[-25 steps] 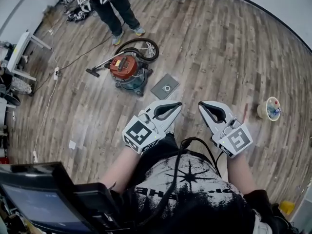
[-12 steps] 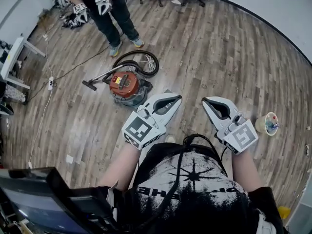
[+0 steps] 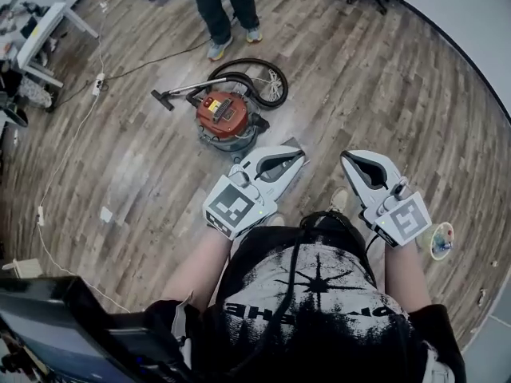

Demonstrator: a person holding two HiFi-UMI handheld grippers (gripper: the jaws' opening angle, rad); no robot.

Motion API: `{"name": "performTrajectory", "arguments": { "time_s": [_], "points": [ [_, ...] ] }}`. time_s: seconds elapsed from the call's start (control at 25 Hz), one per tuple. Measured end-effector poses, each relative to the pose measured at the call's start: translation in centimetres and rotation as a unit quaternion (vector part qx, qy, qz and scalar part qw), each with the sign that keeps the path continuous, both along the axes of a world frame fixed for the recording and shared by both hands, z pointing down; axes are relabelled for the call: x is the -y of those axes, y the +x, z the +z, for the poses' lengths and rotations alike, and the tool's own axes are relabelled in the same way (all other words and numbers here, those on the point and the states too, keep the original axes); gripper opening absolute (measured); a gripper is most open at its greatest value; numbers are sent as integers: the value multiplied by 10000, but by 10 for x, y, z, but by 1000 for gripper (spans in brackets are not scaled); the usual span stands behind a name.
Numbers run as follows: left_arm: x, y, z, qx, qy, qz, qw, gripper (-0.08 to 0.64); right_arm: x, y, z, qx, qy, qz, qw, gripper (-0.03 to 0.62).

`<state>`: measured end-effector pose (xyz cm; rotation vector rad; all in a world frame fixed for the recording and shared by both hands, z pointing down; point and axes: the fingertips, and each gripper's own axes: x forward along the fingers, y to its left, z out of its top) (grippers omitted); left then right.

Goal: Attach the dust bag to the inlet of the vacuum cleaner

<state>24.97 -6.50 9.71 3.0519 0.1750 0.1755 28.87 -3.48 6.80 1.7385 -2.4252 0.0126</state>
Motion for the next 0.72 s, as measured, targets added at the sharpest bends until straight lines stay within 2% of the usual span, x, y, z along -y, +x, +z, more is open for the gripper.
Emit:
{"name": "performTrajectory", "arguments": {
  "time_s": [0.12, 0.24, 0.44, 0.56, 0.72],
  "points": [
    [24, 9, 6, 98, -42, -485, 9988, -2, 29, 13, 9, 117, -88, -472, 9988, 3],
    [46, 22, 11, 201, -140, -1104, 9936, -2, 58, 31, 23, 107, -294, -1121, 9932, 3],
    [64, 49, 19, 315, -241, -2054, 9779, -2, 90, 53, 30, 27, -338, -2241, 9740, 3],
    [76, 64, 21, 300, -303, -2509, 9671, -2, 104, 66, 33, 101, -271, -2682, 9629, 3],
    [77, 75, 27, 334, -453, -3000, 9523, -2, 108, 75, 48, 123, -427, -3204, 9462, 3]
  ]
}}
